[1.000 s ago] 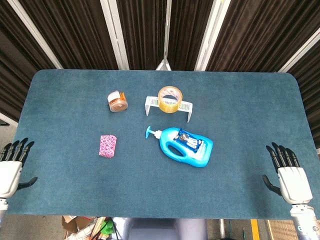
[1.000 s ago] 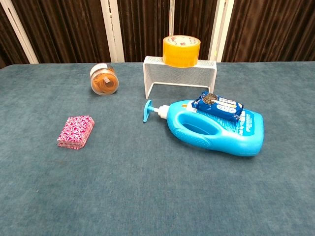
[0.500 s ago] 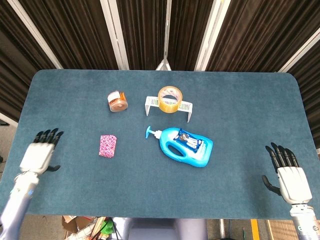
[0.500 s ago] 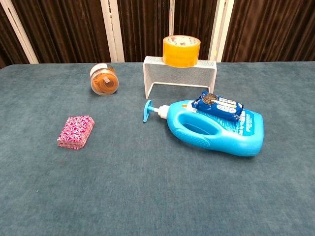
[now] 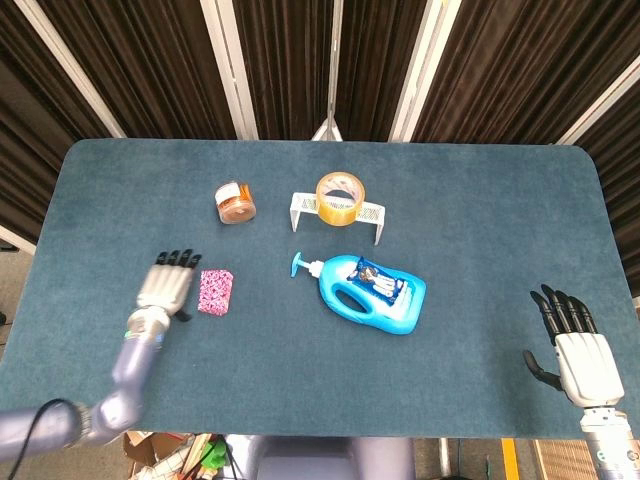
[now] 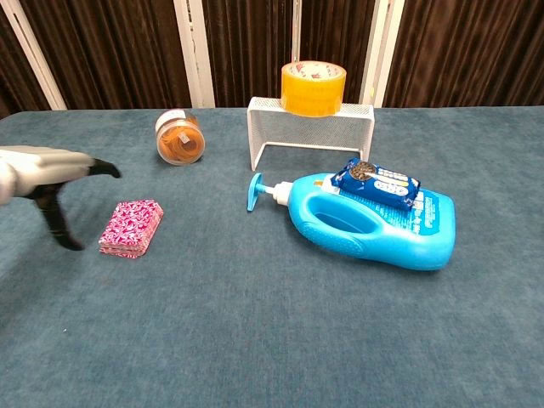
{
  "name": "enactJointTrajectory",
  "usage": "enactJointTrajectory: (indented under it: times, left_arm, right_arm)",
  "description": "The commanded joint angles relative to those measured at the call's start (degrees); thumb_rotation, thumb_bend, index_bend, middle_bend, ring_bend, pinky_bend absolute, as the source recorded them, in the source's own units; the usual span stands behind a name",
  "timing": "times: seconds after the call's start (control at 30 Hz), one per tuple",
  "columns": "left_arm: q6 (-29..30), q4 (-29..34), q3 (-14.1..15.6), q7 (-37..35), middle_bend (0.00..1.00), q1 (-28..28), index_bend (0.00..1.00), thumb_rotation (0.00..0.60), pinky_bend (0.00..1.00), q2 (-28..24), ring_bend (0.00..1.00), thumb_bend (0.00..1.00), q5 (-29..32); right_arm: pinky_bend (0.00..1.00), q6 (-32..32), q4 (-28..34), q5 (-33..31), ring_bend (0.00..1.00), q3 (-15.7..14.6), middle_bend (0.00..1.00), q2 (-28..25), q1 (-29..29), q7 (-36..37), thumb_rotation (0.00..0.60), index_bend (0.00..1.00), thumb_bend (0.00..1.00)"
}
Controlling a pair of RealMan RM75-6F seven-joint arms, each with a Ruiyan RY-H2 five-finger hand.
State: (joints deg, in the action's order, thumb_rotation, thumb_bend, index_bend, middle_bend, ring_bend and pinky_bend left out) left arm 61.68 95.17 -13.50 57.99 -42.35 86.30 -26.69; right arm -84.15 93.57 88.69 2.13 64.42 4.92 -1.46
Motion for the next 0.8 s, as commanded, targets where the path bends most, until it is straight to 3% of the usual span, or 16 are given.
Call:
enactJointTrajectory:
  times: [0.03, 0.43, 0.63, 0.8]
  left_arm:
    - [0.83, -2.47, -0.4, 1.63, 0.0, -2.97, 0.02, 0.6, 0.0, 3.1, 0.0, 0.17, 2.72]
    - [1.98, -6.23, 0.73, 3.05, 0.0, -7.2, 0.12, 0.6, 0.0, 7.72, 0.0, 0.21, 7.21]
    - [2.09, -6.89, 1.08, 0.52, 0.0, -7.36, 0.38, 0.6, 0.0, 8.48, 0.0, 0.4, 5.72]
    - [2.67, -6.54, 1.8, -2.43, 0.0, -6.76, 0.46, 0.6, 0.0, 8.22, 0.0, 0.44, 2.53]
  right_arm:
    - [0.09, -0.06, 0.14, 0.14, 0.0, -0.04, 0.0, -0.03, 0.0, 0.01, 0.6, 0.0, 0.36]
    - [0.09, -0.07, -0.09, 0.2, 0.0, 0.0, 0.0, -0.17, 0.07, 0.78, 0.6, 0.0, 0.36]
    - [0.09, -0.31, -0.12, 0.3, 0.0, 0.06, 0.0, -0.11, 0.04, 0.86, 0.6, 0.0, 0.36]
    - [0.09, -0.38, -0.18, 0.36, 0.0, 0.03, 0.0, -0.02, 0.02, 0.81, 0.6, 0.0, 0.36]
